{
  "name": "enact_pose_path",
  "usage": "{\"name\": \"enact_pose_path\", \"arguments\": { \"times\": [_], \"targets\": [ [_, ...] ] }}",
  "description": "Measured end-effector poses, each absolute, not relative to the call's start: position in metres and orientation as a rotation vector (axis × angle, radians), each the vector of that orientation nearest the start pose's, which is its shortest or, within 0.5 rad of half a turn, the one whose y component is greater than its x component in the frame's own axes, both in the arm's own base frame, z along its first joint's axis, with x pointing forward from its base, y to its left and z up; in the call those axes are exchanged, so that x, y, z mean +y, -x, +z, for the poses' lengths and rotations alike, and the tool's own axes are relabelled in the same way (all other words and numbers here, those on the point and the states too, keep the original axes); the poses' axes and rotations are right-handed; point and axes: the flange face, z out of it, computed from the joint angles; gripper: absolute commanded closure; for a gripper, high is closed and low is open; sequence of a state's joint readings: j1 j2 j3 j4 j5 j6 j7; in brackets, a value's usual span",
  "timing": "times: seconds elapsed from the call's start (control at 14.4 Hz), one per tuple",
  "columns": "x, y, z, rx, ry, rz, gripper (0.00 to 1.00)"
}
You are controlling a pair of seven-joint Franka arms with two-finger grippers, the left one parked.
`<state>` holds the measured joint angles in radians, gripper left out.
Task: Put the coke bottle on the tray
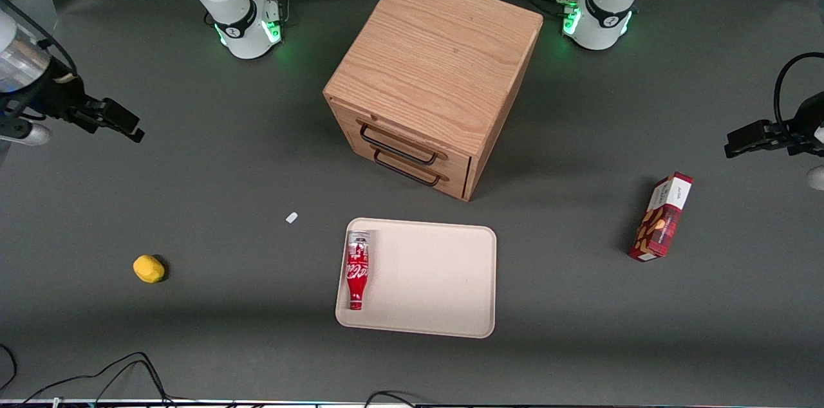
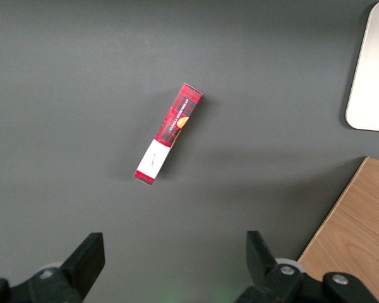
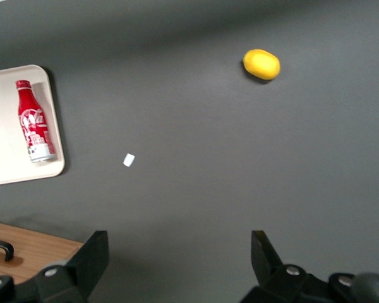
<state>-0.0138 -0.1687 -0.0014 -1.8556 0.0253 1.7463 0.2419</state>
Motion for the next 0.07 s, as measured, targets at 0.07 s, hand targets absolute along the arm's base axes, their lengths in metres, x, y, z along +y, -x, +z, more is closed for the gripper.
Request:
{"name": "enact_pose_path", "arguments": {
  "times": [0.07],
  "targets": [
    [-0.0127, -0.5117, 0.5981, 0.403, 3.082, -0.072, 0.0]
  ]
}}
